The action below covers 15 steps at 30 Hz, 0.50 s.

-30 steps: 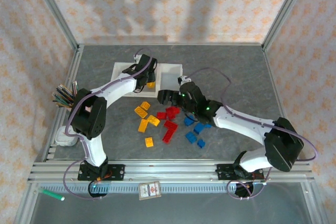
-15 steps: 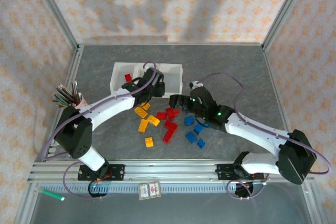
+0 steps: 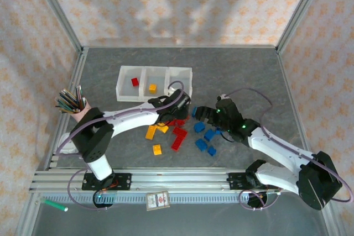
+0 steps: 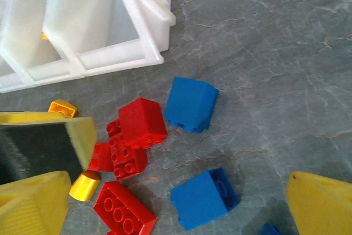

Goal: Sort the legos into containers by color
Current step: Pick up the lego from the center of the table.

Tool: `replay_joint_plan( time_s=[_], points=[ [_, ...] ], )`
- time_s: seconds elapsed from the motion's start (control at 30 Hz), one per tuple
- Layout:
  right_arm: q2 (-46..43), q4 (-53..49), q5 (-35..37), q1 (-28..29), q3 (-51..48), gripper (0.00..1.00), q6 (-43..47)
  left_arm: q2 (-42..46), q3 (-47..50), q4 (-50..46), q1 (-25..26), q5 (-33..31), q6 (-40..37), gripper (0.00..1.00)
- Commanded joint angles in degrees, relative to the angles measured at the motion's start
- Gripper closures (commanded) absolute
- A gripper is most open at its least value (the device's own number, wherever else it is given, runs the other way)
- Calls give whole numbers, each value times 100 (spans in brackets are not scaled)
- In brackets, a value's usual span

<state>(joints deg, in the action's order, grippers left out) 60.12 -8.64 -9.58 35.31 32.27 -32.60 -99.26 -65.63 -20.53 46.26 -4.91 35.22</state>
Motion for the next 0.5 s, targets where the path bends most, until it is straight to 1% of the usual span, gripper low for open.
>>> replay_joint_plan(
  time_s=[0.0, 0.17, 0.27, 0.47],
  points=[
    [-230, -52, -146, -135, -136, 0, -85, -323, -343, -20, 93, -130, 292, 38],
    [-370, -64, -151, -234, -229, 0, -45, -776, -633, -1, 98, -110, 227, 38],
    [-413, -51, -154, -261, -259, 0, -36, -932, -712, 42, 106, -72, 179, 40],
    [-410, -18, -182, -270, -313, 0, -40, -1235, -904, 13, 120, 46, 80, 47]
  ],
)
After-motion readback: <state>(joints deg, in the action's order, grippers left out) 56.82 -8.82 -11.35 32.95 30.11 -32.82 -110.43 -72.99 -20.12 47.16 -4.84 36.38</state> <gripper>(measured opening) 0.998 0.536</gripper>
